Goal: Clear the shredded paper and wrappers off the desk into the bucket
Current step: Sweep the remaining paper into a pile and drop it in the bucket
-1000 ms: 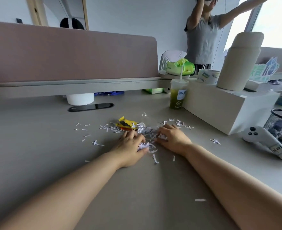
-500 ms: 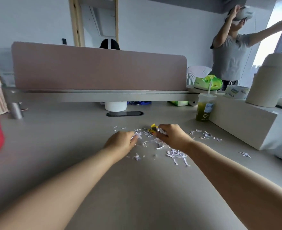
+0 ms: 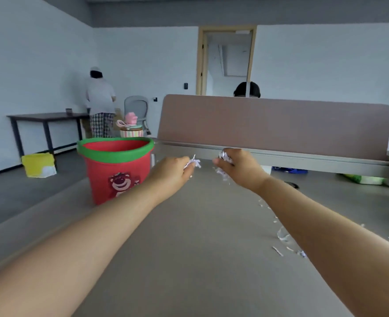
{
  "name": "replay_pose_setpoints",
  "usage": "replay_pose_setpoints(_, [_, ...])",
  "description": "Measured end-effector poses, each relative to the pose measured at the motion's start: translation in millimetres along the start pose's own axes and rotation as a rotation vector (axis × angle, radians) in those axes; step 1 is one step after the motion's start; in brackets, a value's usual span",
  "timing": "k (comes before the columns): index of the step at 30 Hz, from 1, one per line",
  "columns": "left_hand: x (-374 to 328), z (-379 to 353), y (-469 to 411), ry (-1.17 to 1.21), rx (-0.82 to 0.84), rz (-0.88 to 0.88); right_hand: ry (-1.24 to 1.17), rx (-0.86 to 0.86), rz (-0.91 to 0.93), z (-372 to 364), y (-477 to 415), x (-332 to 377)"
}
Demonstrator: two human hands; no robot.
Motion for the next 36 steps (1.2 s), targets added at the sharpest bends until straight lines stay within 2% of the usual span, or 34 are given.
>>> replay_pose_setpoints(4, [29, 53, -6, -0.052, -0.096, 0.024, -0.084, -0.006, 0.085, -28, -47, 44])
replay_pose_setpoints(8, [66, 91, -18, -0.123, -0.175, 0.095, -0.056, 0.004, 0.200, -61, -89, 90])
replay_pose_setpoints(14, [116, 111, -37, -0.128, -0.148, 0.229, -0.105, -0.006, 0.212, -108, -139, 123])
replay_pose_setpoints(18, [136, 102, -50, -0.131, -0.049, 0.340, -0.141, 0.016, 0.179, -134, -156, 121])
replay_pose_setpoints(24, [151, 90, -69, -0.137, 0.287, 0.429, -0.115, 0.058, 0.139, -147, -176, 115])
replay_pose_setpoints(27, [158, 92, -74, -0.162, 0.418, 0.441, -0.063, 0.163, 0.129, -149, -184, 116])
replay_pose_setpoints(31, [163, 97, -70, -0.134, 0.413, 0.441, -0.035, 0.301, 0.117, -151, -182, 117])
replay_pose_setpoints(36, [169, 99, -60, -0.153, 0.301, 0.460, -0.026, 0.357, 0.157, -154, -181, 109])
Point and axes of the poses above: each hand's wrist, its own y-axis away from the middle knuckle, its own z-axis out of the back of the hand, x = y × z, the point moved 1 cm from there along -y, towards the middle knuckle, and after that the axes turned 1 degree about y, right-handed, at the moved point
